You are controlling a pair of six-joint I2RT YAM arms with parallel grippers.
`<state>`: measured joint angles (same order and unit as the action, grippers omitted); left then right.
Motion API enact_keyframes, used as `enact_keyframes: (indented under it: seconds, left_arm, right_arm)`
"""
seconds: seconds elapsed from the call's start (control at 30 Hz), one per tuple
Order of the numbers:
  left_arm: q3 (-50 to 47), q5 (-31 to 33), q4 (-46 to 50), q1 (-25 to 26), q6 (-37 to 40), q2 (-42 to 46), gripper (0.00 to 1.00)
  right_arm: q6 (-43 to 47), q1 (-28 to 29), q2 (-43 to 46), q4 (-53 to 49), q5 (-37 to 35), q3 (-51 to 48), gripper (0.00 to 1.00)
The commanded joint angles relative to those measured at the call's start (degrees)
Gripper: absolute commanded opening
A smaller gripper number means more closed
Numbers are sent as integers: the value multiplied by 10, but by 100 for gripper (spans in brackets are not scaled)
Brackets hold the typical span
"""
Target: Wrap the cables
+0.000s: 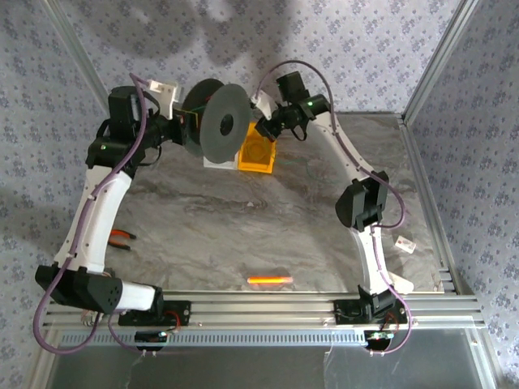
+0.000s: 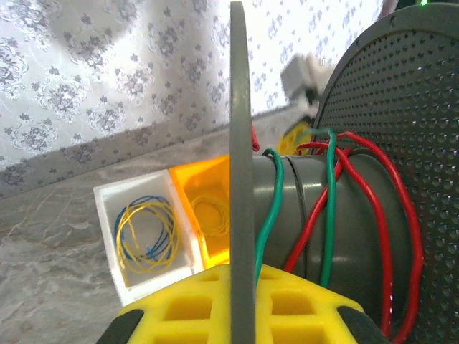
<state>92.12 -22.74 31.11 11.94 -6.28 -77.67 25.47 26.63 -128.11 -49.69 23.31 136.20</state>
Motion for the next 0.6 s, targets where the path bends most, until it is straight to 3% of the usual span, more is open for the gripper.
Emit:
enact_keyframes:
  seconds: [0.0,0.1,0.27,0.33,0.43,0.57]
  left_arm:
    - [27,36,-202,-8,-125,19,0]
    - [30,77,-206,-8,-148,18,0]
    - [43,77,-188,-8,-143,19,0]
    - [49,70,-173,-8,-138,19,0]
    - [65,42,-145,-8,-130,12,0]
    - [104,-2,-100,-6,-124,-8,0]
  right_arm:
    - [-23,24,16,-7,13,-36,0]
    - [-49,27,19,7,36,-48,0]
    - [-78,10,25,27,95,-64,3]
    - [-90,-4,29,36,144,-72,14]
    - [-116,-25,35,57,225,-91,40]
    - [-106,-36,44,49,240,-111,50]
